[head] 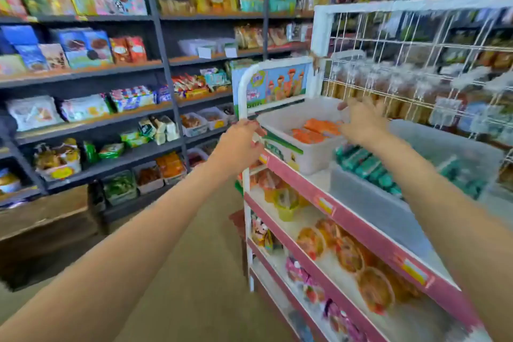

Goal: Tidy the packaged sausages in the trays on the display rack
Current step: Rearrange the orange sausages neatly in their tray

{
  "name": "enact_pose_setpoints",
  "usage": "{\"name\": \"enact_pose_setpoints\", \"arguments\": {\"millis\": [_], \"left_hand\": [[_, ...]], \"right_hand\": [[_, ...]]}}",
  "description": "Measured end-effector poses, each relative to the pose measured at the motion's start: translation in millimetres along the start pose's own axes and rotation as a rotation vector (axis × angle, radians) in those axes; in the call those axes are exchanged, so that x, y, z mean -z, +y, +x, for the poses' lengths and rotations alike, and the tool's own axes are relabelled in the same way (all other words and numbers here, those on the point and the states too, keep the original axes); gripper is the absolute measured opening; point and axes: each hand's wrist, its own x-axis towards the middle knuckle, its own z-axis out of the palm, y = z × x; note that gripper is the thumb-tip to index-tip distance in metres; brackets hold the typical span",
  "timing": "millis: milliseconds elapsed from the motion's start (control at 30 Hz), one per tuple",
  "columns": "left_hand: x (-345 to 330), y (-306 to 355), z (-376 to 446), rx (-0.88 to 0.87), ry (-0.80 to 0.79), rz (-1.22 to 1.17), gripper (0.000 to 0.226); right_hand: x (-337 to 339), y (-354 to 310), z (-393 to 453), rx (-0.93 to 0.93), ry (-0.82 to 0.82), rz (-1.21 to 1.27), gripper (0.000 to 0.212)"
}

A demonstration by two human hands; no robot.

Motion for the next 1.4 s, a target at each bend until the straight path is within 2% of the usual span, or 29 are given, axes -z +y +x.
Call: {"name": "enact_pose_setpoints", "arguments": {"millis": [67,167,300,367,533,633,733,800,867,1033,1100,1200,1267,1400], "left_hand": [[1.2,-16.8,39.0,0.013,0.008,-0.078,0.024],[-4.7,-37.9,101.0,-0.052,-0.022,-0.111,0.028],[-33.9,-55.6,183.6,-0.252,-0.215,-0.095,0.031],[-53.7,-63.3,221.5,-0.353,-0.299,-0.041,0.032],[-92.4,-68.6,290.0,-0.592,-0.521,0.091,0.036],[-113.6,-62.0,317.6,-0.671,-0.555,0.082,0.030],[-135.2,-51.4,329.0,-0.761,-0.617,0.118,0.025],[-145.1,-46.7,333.8,-0.827,-0.622,0.135,0.025],[-149.8,-44.9,338.3,-0.861,-0.614,0.141,0.024],[-153.3,-40.0,348.4,-0.839,-0.597,0.106,0.029],[-151.4,-36.3,348.9,-0.820,-0.588,0.040,0.035],[-152.2,-31.6,344.2,-0.795,-0.603,-0.136,0.041],[-153.6,-28.4,340.1,-0.745,-0.610,-0.288,0.039],[-149.9,-20.3,334.8,-0.672,-0.607,-0.592,0.035]], "right_hand": [[-9.1,-8.0,37.0,0.001,-0.067,-0.033,0.042],[-20.1,-11.9,87.2,0.040,-0.258,-0.158,0.045],[-36.3,3.2,136.3,-0.029,-0.497,-0.338,0.052],[-49.6,15.9,159.2,-0.077,-0.558,-0.377,0.052],[-66.8,35.5,187.5,-0.209,-0.638,-0.496,0.046],[-80.1,44.8,192.8,-0.277,-0.686,-0.542,0.022],[-98.6,59.6,195.4,-0.294,-0.648,-0.591,0.022],[-106.4,69.3,198.9,-0.305,-0.598,-0.637,0.017],[-111.1,75.5,203.6,-0.337,-0.615,-0.655,0.012],[-113.2,76.2,213.6,-0.347,-0.663,-0.608,0.024],[-97.0,73.1,214.4,-0.349,-0.534,-0.440,0.031],[-55.8,56.7,207.3,-0.326,-0.140,-0.065,0.023],[-35.0,44.4,197.4,-0.324,0.057,0.178,0.020],[-17.5,30.4,176.5,-0.369,0.282,0.540,0.023]]}}
